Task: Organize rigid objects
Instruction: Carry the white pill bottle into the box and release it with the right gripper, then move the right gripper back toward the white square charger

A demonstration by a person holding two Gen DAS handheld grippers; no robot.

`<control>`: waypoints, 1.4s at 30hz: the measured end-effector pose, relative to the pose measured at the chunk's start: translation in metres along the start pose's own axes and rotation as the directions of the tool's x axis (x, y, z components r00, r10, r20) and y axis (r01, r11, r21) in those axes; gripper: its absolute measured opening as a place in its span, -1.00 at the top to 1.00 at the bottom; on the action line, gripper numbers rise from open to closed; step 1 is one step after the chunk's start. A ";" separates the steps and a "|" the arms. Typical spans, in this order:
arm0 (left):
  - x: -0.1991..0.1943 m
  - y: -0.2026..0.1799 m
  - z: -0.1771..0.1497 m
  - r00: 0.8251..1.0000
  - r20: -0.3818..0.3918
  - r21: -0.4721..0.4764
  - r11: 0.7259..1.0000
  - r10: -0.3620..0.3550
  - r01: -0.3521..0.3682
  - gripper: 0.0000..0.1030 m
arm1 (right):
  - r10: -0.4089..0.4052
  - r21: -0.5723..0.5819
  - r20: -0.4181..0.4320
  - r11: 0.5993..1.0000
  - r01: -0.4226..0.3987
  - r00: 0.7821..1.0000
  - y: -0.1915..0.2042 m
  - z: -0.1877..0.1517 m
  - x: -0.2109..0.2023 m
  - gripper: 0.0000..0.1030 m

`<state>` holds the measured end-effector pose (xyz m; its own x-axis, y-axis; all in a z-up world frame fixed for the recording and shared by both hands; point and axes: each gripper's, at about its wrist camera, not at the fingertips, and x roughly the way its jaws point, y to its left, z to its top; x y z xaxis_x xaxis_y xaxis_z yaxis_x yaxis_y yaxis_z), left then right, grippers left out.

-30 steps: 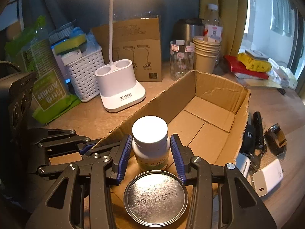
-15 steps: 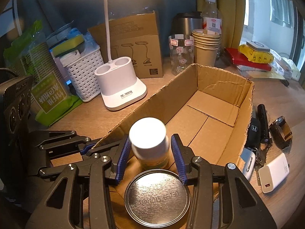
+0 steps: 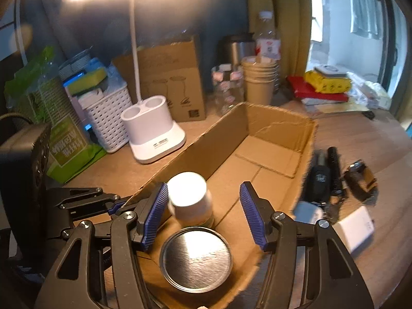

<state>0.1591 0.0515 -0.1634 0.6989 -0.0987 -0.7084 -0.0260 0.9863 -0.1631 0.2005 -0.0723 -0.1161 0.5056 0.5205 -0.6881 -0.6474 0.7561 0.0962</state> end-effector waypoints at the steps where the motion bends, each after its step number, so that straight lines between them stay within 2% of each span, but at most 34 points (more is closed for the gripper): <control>1: 0.000 0.000 0.000 1.000 0.000 -0.001 1.000 -0.001 0.001 0.92 | -0.018 0.005 0.016 1.000 0.018 1.000 -0.003 0.001 -0.005 -0.22; 3: 0.000 0.000 0.000 1.000 0.001 0.001 1.000 0.001 -0.001 0.92 | -0.042 0.012 0.032 0.999 0.042 0.999 -0.008 0.001 -0.011 -0.34; 13: -0.001 -0.001 0.001 1.000 0.003 0.003 1.000 0.000 0.000 0.92 | -0.156 0.057 0.082 0.987 0.151 0.984 -0.043 -0.004 -0.046 -0.35; 25: -0.001 0.000 0.002 1.000 0.006 0.005 1.000 0.001 -0.001 0.92 | -0.253 0.129 0.081 0.962 0.241 0.964 -0.070 -0.019 -0.068 -0.35; 30: -0.001 0.002 0.002 1.000 0.010 0.001 1.000 0.007 -0.007 0.92 | -0.313 0.171 0.074 0.939 0.297 0.947 -0.080 -0.028 -0.076 -0.35; 34: -0.001 0.002 0.001 1.000 0.012 0.006 1.000 0.009 -0.009 0.92 | -0.384 0.220 0.053 0.905 0.365 0.922 -0.093 -0.037 -0.075 -0.35; 42: 0.002 0.003 0.001 1.000 0.017 -0.001 1.000 0.010 -0.010 0.92 | -0.412 0.318 -0.016 0.862 0.395 0.911 -0.119 -0.053 -0.058 -0.35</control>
<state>0.1610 0.0543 -0.1643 0.7106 -0.0861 -0.6983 -0.0338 0.9871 -0.1562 0.2175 -0.2138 -0.1257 0.7178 0.1564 -0.6784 -0.1770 0.9834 0.0394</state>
